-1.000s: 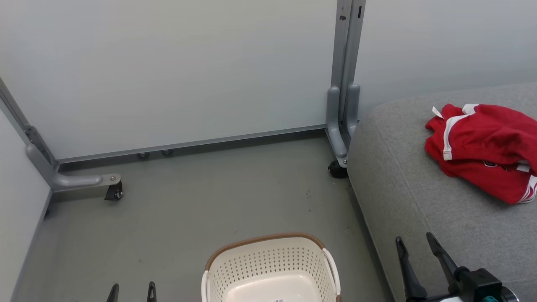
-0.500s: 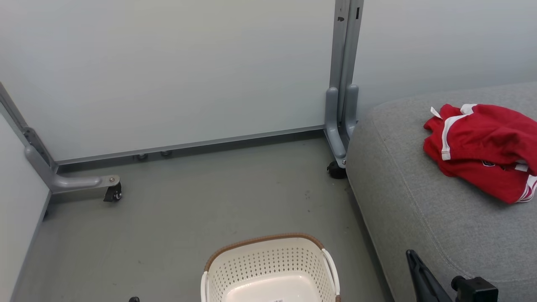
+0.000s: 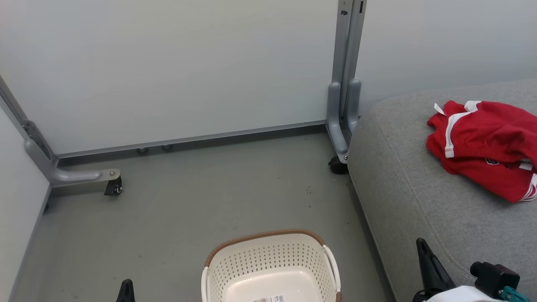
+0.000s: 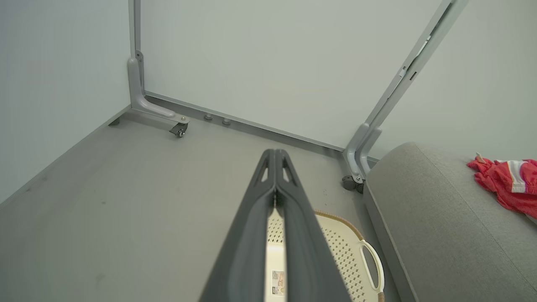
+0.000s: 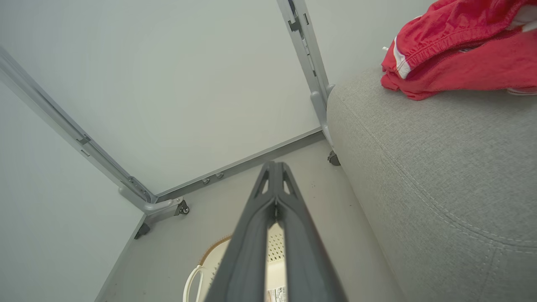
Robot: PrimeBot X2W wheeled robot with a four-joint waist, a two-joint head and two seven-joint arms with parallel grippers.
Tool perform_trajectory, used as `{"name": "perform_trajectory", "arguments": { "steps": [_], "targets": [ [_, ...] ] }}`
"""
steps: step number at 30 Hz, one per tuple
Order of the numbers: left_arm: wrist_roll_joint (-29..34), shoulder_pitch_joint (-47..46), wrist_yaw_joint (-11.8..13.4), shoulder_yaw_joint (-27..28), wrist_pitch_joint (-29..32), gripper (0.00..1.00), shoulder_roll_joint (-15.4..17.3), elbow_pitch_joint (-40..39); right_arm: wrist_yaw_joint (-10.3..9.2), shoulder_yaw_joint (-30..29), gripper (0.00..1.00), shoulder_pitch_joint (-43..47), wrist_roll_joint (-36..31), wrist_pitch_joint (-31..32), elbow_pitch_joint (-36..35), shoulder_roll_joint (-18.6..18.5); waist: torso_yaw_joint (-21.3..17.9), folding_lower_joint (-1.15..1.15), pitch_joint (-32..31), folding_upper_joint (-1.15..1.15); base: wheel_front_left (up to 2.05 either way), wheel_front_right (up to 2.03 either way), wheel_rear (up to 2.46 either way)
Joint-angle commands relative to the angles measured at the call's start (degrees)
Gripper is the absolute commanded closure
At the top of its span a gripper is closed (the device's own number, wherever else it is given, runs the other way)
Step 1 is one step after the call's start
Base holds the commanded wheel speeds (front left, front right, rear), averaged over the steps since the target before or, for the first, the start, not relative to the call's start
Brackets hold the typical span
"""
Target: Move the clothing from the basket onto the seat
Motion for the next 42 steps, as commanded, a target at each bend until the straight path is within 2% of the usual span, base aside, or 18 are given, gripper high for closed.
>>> {"name": "perform_trajectory", "arguments": {
  "steps": [1,21,42],
  "targets": [
    [-2.7,-2.2,-0.6,0.5,0.4,1.0,0.6,-0.2,-0.01,-0.4,1.0,-2.2,2.5,0.4,-0.6,-0.3,0.1,0.0,0.1,0.0,0.0,0.0,0.0],
    [-20.6,-8.2,-1.5,1.5,4.5,1.0,1.0,2.4,-0.02,-2.3,1.0,-6.0,20.1,4.5,0.9,-0.4,0.7,0.0,1.6,0.0,0.0,0.0,0.0],
    [-36.1,-13.5,-2.4,2.7,8.3,1.0,1.2,4.7,-0.02,-4.2,1.0,-9.5,35.3,8.2,2.2,-0.2,1.3,0.0,3.2,0.0,0.0,0.0,0.0]
  ]
}}
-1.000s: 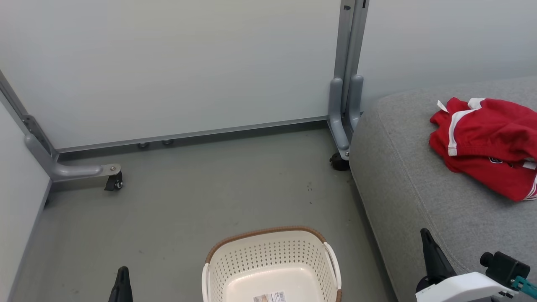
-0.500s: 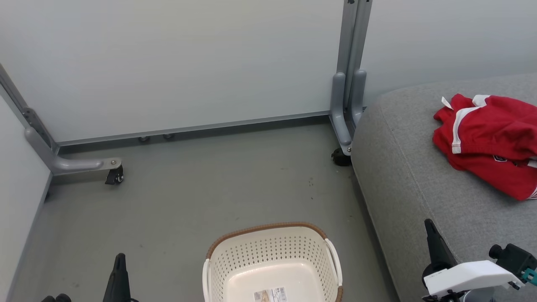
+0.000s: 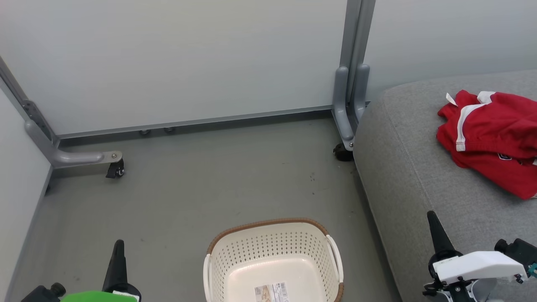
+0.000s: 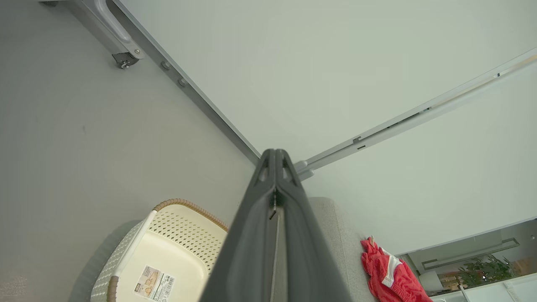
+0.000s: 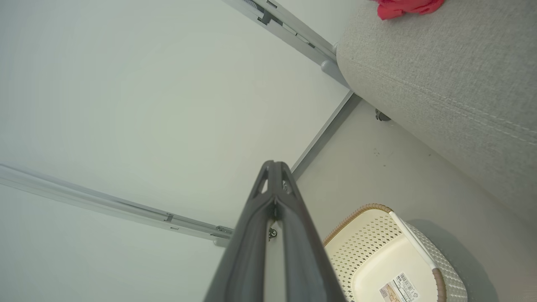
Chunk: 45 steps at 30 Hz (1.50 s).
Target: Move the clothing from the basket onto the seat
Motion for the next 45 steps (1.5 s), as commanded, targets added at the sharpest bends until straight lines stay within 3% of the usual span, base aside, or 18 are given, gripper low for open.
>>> {"name": "perform_trajectory", "arguments": {
  "steps": [1,45],
  "targets": [
    [-1.7,-2.0,-0.4,0.4,0.3,1.0,0.7,-0.3,0.04,-0.3,1.0,-1.7,1.6,0.4,-0.3,-0.2,0.1,0.0,0.1,0.0,0.0,0.0,0.0],
    [-24.9,-9.9,-1.6,2.5,6.5,1.0,0.6,3.4,0.03,-3.7,1.0,-6.8,24.4,6.6,1.8,0.4,1.4,0.0,3.4,0.0,0.0,0.0,0.0]
  ]
}}
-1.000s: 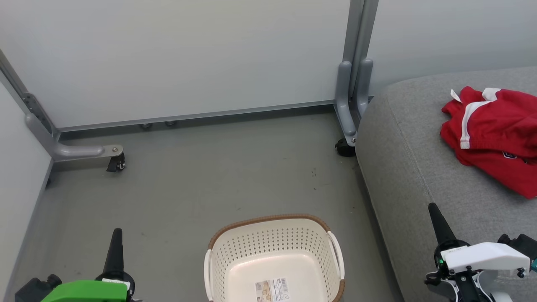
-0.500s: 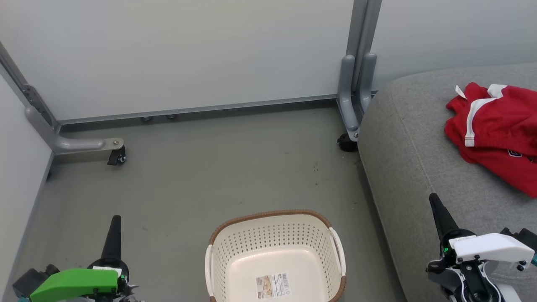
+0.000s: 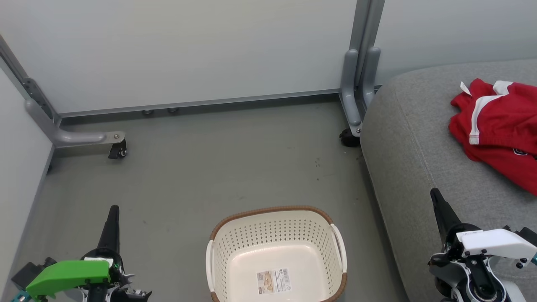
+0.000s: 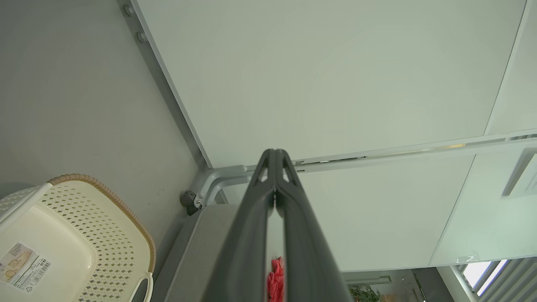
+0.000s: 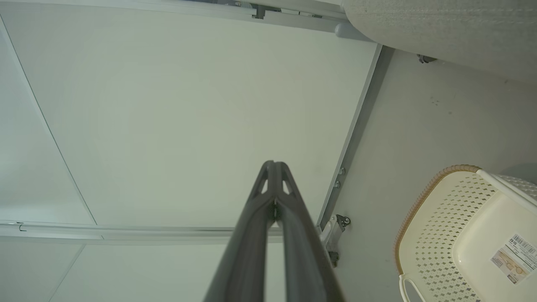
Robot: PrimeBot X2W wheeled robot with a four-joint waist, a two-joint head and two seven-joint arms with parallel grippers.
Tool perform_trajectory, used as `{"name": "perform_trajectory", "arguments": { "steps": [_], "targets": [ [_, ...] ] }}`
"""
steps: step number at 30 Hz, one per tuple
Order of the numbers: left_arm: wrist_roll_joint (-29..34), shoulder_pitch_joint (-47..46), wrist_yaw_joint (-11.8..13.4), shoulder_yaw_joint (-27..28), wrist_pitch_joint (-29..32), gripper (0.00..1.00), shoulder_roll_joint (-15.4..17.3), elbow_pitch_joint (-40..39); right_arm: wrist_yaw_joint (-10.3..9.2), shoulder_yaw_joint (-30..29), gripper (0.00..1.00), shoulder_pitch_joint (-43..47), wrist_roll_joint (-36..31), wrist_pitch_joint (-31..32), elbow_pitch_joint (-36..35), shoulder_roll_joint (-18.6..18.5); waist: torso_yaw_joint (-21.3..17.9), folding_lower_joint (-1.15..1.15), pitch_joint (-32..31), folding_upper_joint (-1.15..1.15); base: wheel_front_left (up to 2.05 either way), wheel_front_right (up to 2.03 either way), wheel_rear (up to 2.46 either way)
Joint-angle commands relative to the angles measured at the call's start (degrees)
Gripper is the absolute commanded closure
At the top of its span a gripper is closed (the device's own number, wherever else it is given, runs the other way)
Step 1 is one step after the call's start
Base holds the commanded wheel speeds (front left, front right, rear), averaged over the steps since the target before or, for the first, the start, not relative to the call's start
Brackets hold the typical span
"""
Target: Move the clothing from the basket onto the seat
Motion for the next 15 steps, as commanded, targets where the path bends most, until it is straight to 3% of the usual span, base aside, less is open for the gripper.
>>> {"name": "perform_trajectory", "arguments": {
  "steps": [1,15],
  "targets": [
    [-1.2,-1.4,-0.2,0.2,0.4,1.0,0.5,0.0,0.03,-0.3,1.0,-1.3,1.2,0.4,0.1,0.1,0.1,0.0,0.1,0.0,0.0,0.0,0.0],
    [-7.0,-3.3,-0.6,0.8,1.9,1.0,0.4,1.0,0.02,-1.2,1.0,-2.5,6.8,2.0,0.6,0.3,0.5,0.0,1.2,0.0,0.0,0.0,0.0]
  ]
}}
